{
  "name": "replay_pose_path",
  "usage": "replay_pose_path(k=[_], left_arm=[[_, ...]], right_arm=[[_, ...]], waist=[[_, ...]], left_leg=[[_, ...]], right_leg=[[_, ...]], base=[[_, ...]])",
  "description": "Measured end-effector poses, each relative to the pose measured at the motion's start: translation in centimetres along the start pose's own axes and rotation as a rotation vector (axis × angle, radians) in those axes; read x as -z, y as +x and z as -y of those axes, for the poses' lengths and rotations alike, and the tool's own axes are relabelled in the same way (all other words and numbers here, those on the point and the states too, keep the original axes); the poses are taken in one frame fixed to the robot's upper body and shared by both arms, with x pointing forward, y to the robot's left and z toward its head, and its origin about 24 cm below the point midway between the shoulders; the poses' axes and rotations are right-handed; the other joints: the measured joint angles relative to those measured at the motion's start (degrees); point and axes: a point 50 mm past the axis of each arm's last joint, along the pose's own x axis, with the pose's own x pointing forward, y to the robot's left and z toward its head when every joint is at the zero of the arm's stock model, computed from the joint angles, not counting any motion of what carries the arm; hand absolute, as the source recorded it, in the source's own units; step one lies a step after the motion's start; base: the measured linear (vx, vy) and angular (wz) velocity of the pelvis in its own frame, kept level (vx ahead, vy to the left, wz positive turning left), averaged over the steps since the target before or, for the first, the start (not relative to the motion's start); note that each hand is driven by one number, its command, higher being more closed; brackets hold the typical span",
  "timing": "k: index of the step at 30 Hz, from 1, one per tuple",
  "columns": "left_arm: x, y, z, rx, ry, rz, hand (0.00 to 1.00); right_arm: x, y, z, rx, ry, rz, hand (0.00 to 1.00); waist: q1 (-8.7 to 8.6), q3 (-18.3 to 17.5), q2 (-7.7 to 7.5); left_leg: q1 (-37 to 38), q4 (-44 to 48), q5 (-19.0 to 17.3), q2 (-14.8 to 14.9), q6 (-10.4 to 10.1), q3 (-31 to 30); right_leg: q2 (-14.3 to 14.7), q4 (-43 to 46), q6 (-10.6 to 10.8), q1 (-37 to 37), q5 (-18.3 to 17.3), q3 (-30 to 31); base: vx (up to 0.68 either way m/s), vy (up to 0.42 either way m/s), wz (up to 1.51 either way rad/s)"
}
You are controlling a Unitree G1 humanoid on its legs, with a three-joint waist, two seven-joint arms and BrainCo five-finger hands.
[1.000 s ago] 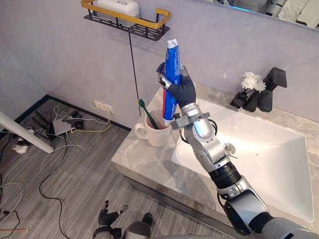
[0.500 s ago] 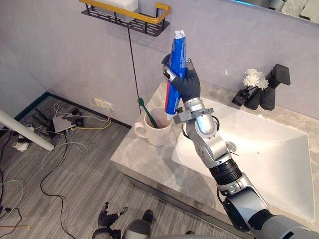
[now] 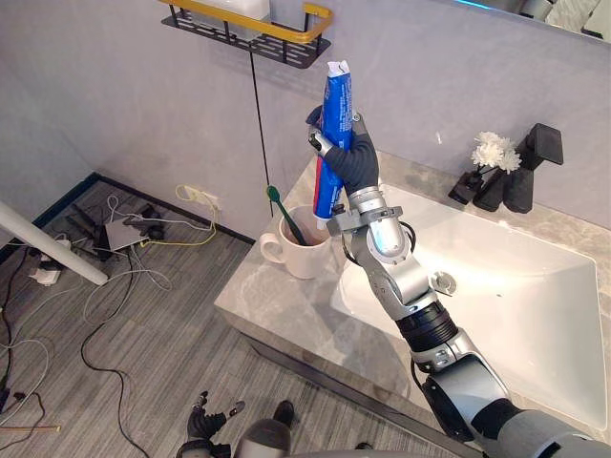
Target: Organize washtable
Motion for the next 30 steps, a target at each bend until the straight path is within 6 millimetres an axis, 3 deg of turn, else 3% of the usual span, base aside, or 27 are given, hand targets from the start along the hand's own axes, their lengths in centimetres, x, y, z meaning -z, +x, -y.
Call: replay_pose_path(k=[20, 24, 25, 30], left_arm=[[-0.1, 0.0, 0.0, 0.011, 0.027, 0.007, 0.0], [0.0, 0.0, 0.0, 0.012, 0.032, 0.005, 0.0], [0.0, 0.0, 0.0, 0.012, 0.032, 0.004, 0.0], [0.0, 0.0, -0.1, 0.011, 0.031, 0.005, 0.0]], right_arm=[[0.1, 0.7, -0.6, -0.013, 0.006, -0.006, 1.0], [1.0, 0.6, -0.4, -0.006, -0.003, -0.042, 1.0], [1.0, 0.6, -0.5, -0.007, -0.004, -0.046, 0.0], [1.1, 0.6, -0.7, -0.015, -0.003, -0.049, 0.0]], waist=[[0.13, 0.4, 0.01], [0.11, 0.6, -0.01], [0.11, 0.7, -0.01], [0.1, 1.3, -0.08]], left_leg=[[-0.2, 0.1, 0.0, 0.0, 0.0, -0.3], [-0.2, 0.1, 0.0, 0.0, 0.0, -0.3], [-0.2, 0.1, 0.0, 0.0, 0.0, -0.3], [-0.2, 0.1, 0.0, 0.0, 0.0, -0.3]], right_leg=[[0.0, 0.0, 0.0, 0.0, 0.0, -0.6], [0.0, 0.0, 0.0, 0.0, 0.0, -0.6], [0.0, 0.0, 0.0, 0.0, 0.0, -0.6], [0.0, 0.0, 0.0, 0.0, 0.0, -0.6]], base=[[0.0, 0.0, 0.01], [0.0, 0.0, 0.0], [0.0, 0.0, 0.0], [0.0, 0.0, 0.0]])
